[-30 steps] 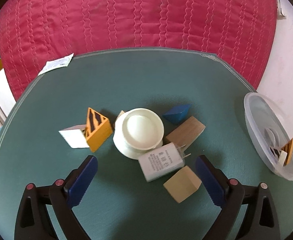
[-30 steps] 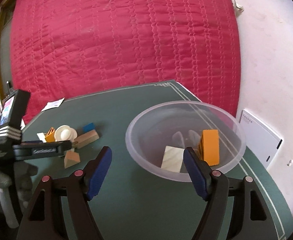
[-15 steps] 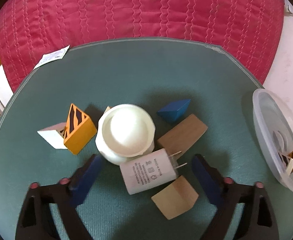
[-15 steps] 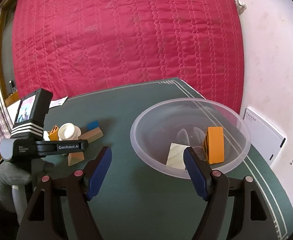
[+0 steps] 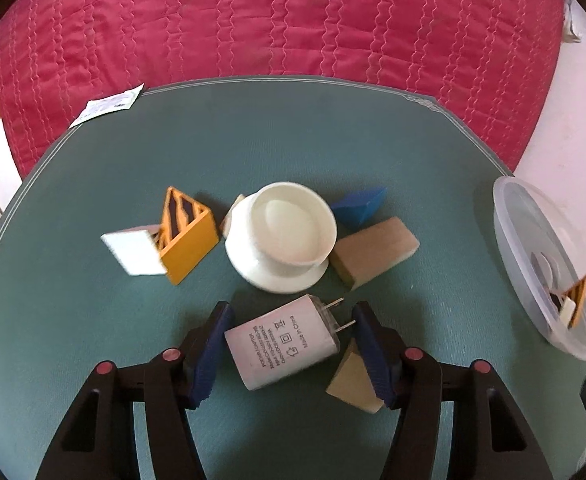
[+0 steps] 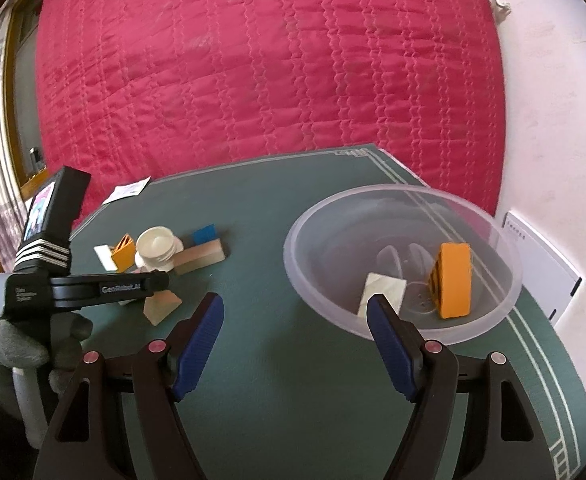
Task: Organize rigid objects
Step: 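Close the left tool around the white plug charger, then lower the right tool onto the beige cube and close on it, then carry the beige cube into the clear bowl and open the right tool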
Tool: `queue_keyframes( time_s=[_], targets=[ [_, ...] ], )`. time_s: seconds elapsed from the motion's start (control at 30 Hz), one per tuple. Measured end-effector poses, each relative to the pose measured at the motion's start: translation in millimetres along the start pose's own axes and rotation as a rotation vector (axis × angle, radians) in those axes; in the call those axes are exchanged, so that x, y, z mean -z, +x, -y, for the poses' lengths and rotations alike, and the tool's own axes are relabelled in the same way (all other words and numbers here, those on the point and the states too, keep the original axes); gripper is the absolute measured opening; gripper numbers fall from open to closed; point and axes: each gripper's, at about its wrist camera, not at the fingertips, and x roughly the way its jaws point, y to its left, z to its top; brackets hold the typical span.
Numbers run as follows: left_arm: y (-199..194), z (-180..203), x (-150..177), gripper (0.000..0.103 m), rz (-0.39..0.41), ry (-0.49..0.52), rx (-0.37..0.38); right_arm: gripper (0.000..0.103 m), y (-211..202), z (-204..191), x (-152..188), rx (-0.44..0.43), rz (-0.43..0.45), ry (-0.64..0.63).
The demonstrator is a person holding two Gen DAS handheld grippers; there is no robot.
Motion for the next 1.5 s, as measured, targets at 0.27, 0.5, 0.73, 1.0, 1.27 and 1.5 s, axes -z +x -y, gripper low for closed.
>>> queue_keyframes(
  time_s=[0.27, 0.5, 0.73, 1.0, 1.27, 1.5],
  targets=[
    [-21, -20, 15, 0.064, 0.028, 0.020, 0.006, 0.075, 11, -21, 6, -0.102, -0.086, -0.048],
    [-31, -45, 24, 0.064, 0.044, 0.027, -0.017, 0.075, 31, -48, 11, -0.203, -0.191, -0.074],
    [-39, -63, 29, 0.064, 0.072, 0.024, -0.034, 0.075, 51, -73, 13, -0.226, -0.253, -0.079],
    [-45, -75, 34, 0.064, 0.100, 0.031, -0.049, 0.070, 82, -101, 3, -0.210, -0.326, -0.081],
    [-46, -84, 34, 0.064, 0.101, 0.006, -0.032, 0.060, 100, -135, 0, -0.157, -0.331, -0.192],
    [-46, -88, 35, 0.064, 0.101, -0.007, -0.017, 0.038, 103, -144, 0, -0.083, -0.310, -0.247]
  ],
)
